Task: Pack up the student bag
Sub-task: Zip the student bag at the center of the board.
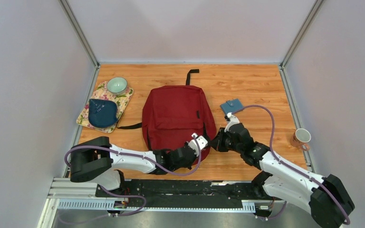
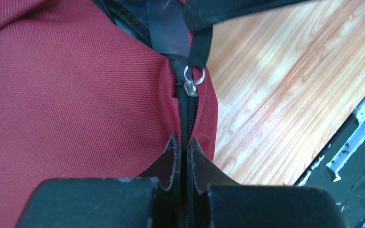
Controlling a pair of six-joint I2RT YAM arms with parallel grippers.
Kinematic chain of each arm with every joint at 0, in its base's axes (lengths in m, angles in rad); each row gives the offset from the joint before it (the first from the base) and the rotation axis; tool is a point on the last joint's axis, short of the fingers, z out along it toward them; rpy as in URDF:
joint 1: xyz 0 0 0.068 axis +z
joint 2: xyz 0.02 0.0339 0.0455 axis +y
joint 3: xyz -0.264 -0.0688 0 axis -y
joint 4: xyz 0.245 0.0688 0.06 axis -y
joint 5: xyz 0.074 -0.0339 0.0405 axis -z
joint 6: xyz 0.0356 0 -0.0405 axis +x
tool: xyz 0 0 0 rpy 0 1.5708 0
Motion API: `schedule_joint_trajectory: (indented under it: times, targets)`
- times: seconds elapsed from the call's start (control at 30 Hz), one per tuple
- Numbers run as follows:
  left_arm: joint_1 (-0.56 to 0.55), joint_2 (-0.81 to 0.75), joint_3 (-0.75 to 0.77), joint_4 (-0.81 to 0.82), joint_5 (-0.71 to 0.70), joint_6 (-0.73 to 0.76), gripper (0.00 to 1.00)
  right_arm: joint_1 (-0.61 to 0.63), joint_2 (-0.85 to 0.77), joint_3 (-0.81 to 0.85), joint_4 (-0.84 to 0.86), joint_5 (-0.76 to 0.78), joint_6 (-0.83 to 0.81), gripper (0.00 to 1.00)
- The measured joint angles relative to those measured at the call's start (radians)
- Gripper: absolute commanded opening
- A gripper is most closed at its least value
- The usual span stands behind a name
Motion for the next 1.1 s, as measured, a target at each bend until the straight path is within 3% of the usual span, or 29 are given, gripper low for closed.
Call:
schedule_joint_trajectory:
  times: [0.17, 0.5, 0.67, 0.93, 1.1]
  targets:
    - [-0.027, -0.008, -0.071, 0.058, 0.008, -0.045, 0.0, -0.018, 0.129, 0.036, 0.014, 0.006, 0.013, 0.0]
    - [-0.072, -0.036, -0.124, 0.108, -0.039, -0.115, 0.0, -0.048, 0.187, 0.08, 0.018, -0.034, 0.021, 0.0]
    - [-0.081, -0.098, -0.171, 0.114, -0.051, -0.138, 0.0, -0.048, 0.146, 0.079, 0.002, -0.05, 0.036, 0.0]
    - [-0.087, -0.188, -0.185, 0.107, -0.056, -0.145, 0.0, -0.058, -0.048, 0.092, -0.027, -0.121, 0.03, 0.0]
    - [-0.091, -0.209, -0.187, 0.089, -0.05, -0.14, 0.0, -0.082, -0.002, 0.118, -0.035, -0.098, 0.001, 0.0]
